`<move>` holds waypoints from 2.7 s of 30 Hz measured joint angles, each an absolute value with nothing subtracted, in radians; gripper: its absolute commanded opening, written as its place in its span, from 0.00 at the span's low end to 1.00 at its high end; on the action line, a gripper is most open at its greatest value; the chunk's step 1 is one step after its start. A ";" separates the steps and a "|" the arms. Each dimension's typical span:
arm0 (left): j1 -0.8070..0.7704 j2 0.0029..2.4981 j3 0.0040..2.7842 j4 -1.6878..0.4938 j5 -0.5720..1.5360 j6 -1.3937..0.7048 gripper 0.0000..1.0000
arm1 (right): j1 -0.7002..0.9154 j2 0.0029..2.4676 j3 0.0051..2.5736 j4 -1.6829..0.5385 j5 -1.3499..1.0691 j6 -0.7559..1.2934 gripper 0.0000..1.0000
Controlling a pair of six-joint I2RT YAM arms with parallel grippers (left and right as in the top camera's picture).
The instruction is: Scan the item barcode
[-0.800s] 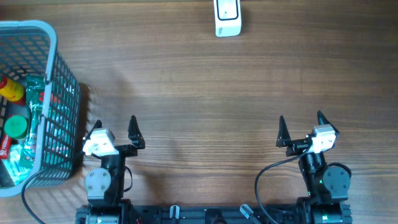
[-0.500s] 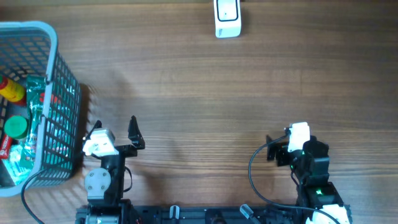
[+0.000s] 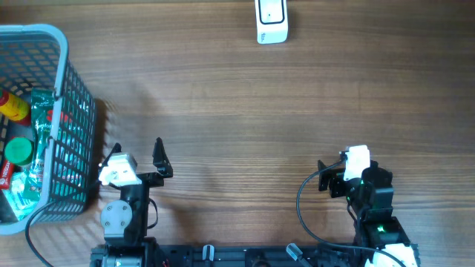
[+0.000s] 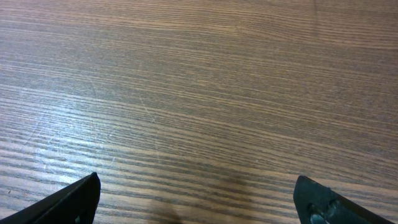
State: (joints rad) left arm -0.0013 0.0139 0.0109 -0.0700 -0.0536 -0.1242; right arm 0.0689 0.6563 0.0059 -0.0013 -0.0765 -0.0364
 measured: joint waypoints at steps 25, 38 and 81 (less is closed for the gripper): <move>-0.001 0.014 0.009 -0.014 -0.049 -0.125 1.00 | 0.069 0.656 0.006 -0.001 -0.076 -0.036 1.00; -0.001 0.035 0.170 0.091 0.299 -0.237 1.00 | 0.069 0.656 0.006 -0.001 -0.076 -0.040 1.00; 0.616 1.372 1.777 -1.303 -0.118 -0.656 1.00 | 0.069 0.656 0.006 -0.001 -0.076 -0.040 1.00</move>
State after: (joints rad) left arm 0.6159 1.3716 1.7771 -1.3033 -0.1177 -0.6556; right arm 0.0689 0.6563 0.0059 -0.0006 -0.0765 -0.0402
